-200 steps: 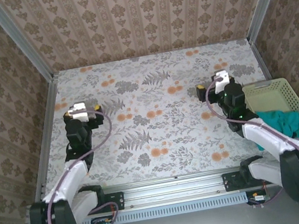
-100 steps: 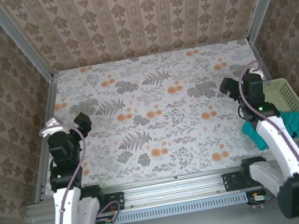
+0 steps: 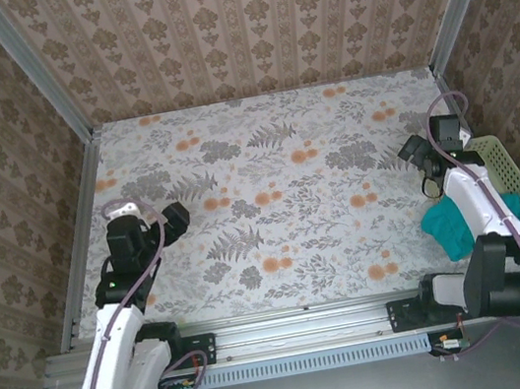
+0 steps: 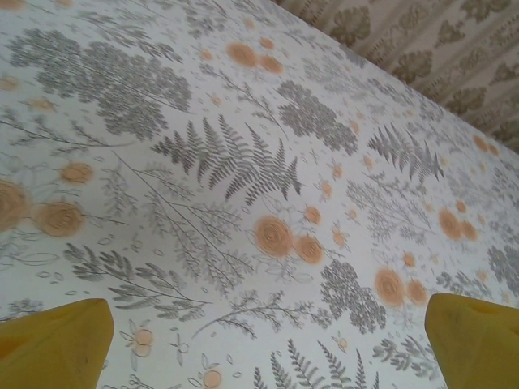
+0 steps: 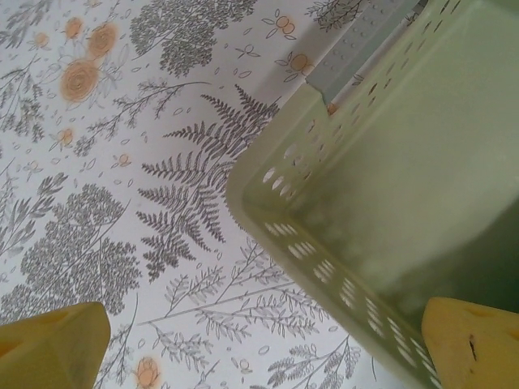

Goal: Fold the inside-out t-shirt

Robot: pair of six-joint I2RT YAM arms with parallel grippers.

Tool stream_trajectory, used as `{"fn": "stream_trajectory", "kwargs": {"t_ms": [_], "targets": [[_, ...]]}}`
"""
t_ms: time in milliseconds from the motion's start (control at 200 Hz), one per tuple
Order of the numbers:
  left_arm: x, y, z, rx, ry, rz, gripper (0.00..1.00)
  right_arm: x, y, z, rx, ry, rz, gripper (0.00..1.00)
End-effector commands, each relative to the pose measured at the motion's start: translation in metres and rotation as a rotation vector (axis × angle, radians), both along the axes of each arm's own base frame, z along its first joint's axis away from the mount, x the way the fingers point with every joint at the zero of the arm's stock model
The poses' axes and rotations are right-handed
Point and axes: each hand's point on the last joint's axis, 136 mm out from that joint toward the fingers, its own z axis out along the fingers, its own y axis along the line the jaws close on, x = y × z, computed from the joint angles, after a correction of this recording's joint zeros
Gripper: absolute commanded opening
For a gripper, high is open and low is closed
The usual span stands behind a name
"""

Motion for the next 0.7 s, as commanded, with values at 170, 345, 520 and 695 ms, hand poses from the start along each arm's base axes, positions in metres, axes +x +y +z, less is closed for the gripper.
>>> {"fn": "stream_trajectory", "kwargs": {"t_ms": [170, 345, 520, 695], "targets": [[-0.001, -0.020, 0.000, 0.034, -0.001, -0.079, 1.00, 0.017, -0.010, -0.007, 0.049, 0.031, -0.044, 1.00], [-0.003, -0.026, -0.005, 0.053, 0.006, -0.112, 1.00, 0.028, -0.010, -0.024, 0.083, 0.077, -0.032, 1.00], [-0.001, -0.031, -0.005, 0.058, 0.000, -0.134, 1.00, 0.037, -0.009, -0.032, 0.103, 0.092, -0.021, 1.00], [0.000, -0.034, -0.005, 0.063, -0.002, -0.146, 1.00, 0.042, -0.009, -0.036, 0.107, 0.104, -0.017, 1.00]]}}
